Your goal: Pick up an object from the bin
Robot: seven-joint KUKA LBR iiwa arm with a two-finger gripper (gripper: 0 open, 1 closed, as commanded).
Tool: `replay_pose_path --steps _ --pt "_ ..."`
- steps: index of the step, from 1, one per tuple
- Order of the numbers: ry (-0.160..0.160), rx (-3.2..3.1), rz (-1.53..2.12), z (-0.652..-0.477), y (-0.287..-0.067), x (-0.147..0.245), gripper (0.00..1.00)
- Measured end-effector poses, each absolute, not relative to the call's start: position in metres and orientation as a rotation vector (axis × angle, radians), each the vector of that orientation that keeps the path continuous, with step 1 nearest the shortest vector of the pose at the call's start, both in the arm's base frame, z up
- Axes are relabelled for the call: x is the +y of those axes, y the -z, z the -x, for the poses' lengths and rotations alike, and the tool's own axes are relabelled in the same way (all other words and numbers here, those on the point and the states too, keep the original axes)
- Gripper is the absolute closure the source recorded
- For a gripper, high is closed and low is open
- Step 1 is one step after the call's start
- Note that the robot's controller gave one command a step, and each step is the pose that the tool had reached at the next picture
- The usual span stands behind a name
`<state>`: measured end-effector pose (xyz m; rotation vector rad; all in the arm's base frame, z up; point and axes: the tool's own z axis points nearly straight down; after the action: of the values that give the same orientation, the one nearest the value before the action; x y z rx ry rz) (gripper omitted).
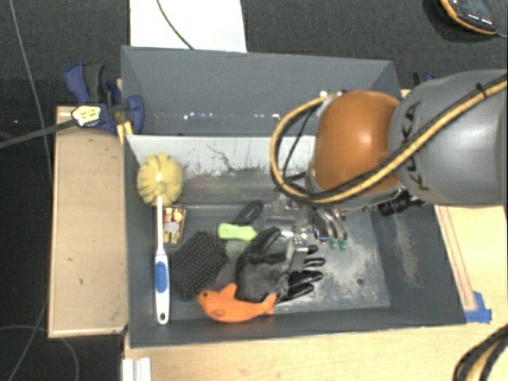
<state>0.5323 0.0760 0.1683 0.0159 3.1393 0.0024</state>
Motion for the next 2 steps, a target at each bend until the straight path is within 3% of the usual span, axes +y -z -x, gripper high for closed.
replay_pose_path --steps 2 --pt "-0.003 3.135 -0.015 -0.5328 -0.1643 0.0773 0.0"
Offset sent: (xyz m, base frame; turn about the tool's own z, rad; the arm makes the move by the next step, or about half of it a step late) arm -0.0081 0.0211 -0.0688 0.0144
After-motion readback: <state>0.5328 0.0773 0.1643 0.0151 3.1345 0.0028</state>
